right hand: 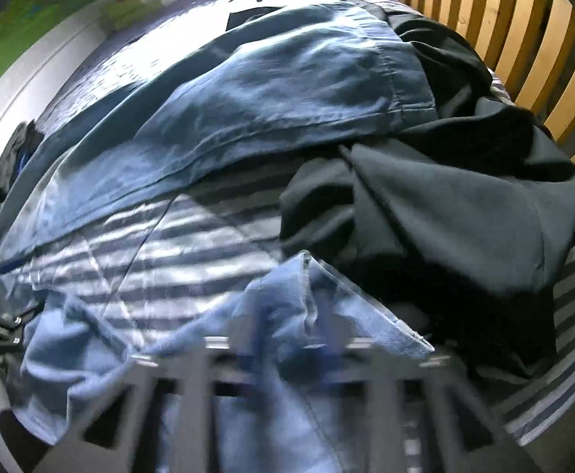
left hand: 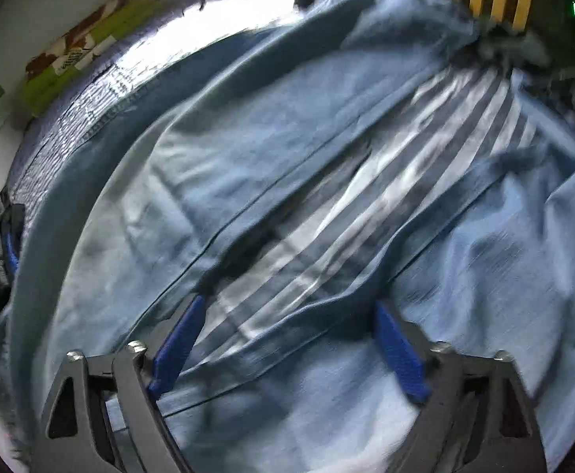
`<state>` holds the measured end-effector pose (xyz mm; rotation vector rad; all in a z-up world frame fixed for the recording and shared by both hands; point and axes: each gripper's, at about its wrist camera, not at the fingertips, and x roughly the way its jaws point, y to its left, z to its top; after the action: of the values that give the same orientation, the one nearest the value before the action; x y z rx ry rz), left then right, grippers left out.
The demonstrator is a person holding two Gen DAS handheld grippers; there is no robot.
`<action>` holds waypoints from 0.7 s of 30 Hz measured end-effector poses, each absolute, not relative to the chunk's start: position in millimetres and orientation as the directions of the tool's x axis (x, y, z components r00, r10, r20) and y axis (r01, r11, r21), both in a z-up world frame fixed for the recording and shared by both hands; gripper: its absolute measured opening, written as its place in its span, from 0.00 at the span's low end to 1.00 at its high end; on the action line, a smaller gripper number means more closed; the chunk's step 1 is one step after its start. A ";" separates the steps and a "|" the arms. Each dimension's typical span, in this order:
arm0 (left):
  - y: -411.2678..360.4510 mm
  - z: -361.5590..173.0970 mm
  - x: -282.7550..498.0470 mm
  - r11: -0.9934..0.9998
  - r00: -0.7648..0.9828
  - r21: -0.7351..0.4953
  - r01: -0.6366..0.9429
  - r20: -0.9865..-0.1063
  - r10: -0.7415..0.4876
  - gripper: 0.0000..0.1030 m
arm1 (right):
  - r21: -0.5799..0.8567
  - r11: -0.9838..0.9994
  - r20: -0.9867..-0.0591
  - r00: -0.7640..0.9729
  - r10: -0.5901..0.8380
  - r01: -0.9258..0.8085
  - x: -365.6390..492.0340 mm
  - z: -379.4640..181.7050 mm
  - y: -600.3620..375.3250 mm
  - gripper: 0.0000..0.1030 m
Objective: Organize objects
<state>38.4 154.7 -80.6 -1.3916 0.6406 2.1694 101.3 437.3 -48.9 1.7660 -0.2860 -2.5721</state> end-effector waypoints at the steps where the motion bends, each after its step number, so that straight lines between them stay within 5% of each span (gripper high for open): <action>1: 154.1 -80.0 39.5 -0.780 -0.331 0.070 -0.622 -0.926 0.181 0.49 | 0.161 -0.983 -0.917 -0.381 -0.116 -0.090 105.3 -44.5 438.3 0.04; 3: 156.5 -76.2 47.4 -0.784 -0.363 0.105 -0.612 -0.918 0.160 0.05 | 0.169 -0.982 -0.895 -0.430 -0.118 -0.084 116.0 -29.4 442.3 0.03; 11: 135.0 4.3 70.8 -0.877 -0.576 0.139 -0.460 -0.798 0.176 0.01 | 0.162 -0.986 -0.708 -0.699 -0.097 -0.028 176.7 82.6 469.8 0.03; 14: 128.8 18.5 74.8 -0.890 -0.650 0.196 -0.412 -0.747 0.136 0.02 | 0.168 -0.985 -0.674 -0.734 -0.089 -0.036 200.8 97.5 485.3 0.03; 16: 123.6 4.0 55.2 -0.894 -0.599 0.191 -0.405 -0.794 0.102 0.05 | 0.170 -0.983 -0.740 -0.667 -0.084 -0.064 205.1 76.4 497.4 0.03; 18: 120.5 -17.8 38.2 -0.903 -0.488 0.124 -0.412 -0.867 0.104 0.30 | 0.153 -0.981 -0.825 -0.562 -0.061 -0.119 197.3 39.4 508.5 0.06; 21: 118.6 -25.8 36.7 -0.908 -0.501 0.151 -0.391 -0.862 0.073 0.50 | 0.178 -0.965 -0.849 -0.527 -0.050 -0.195 189.5 7.7 526.4 0.08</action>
<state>36.7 118.6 -25.8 -1.3910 0.4798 2.4619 189.5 526.4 7.7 1.5648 -0.4081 -2.7910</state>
